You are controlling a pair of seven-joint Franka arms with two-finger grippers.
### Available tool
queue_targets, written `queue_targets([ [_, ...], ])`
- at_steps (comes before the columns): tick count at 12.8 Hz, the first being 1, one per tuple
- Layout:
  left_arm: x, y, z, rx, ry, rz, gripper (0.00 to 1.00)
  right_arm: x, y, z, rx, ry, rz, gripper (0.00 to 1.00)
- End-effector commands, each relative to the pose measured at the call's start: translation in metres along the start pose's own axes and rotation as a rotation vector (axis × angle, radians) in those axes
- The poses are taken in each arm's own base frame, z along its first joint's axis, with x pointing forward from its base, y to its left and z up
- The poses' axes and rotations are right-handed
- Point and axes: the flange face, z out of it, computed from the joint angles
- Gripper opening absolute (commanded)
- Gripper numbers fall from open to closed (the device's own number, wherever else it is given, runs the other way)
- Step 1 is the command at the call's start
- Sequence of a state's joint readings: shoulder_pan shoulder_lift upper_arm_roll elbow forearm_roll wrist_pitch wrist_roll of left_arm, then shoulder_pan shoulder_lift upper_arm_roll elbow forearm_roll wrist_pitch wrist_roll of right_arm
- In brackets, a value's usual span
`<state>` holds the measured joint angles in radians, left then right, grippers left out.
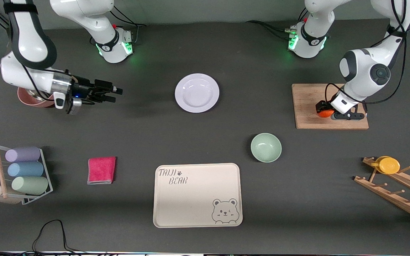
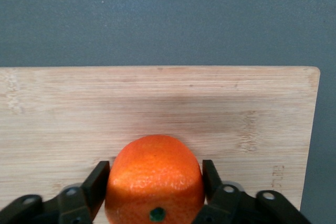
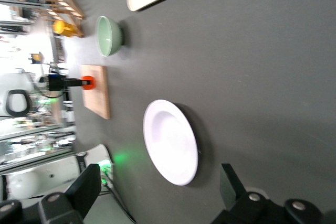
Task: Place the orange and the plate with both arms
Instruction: 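Grasp the orange with the left gripper and carry it toward the plate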
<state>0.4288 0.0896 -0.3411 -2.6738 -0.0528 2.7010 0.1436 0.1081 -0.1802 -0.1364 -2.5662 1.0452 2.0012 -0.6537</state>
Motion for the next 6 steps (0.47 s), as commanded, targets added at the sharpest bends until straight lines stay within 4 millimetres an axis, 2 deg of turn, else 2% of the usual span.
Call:
queue_targets([
  [1,-0.003,0.011,-0.015,0.02,-0.013,0.002,0.0,-0.008,0.04,0.037,0.105,0.04,-0.026,1.0],
  [2,-0.001,0.022,-0.025,0.031,-0.021,0.008,0.0,-0.014,0.055,0.051,0.131,0.053,-0.034,1.0],
  [4,0.006,0.061,-0.057,0.053,-0.034,0.014,0.0,-0.024,0.082,0.076,0.164,0.068,-0.076,1.0],
  [6,0.019,0.12,-0.097,0.061,-0.082,0.001,0.0,-0.035,0.102,0.099,0.189,0.088,-0.087,1.0],
])
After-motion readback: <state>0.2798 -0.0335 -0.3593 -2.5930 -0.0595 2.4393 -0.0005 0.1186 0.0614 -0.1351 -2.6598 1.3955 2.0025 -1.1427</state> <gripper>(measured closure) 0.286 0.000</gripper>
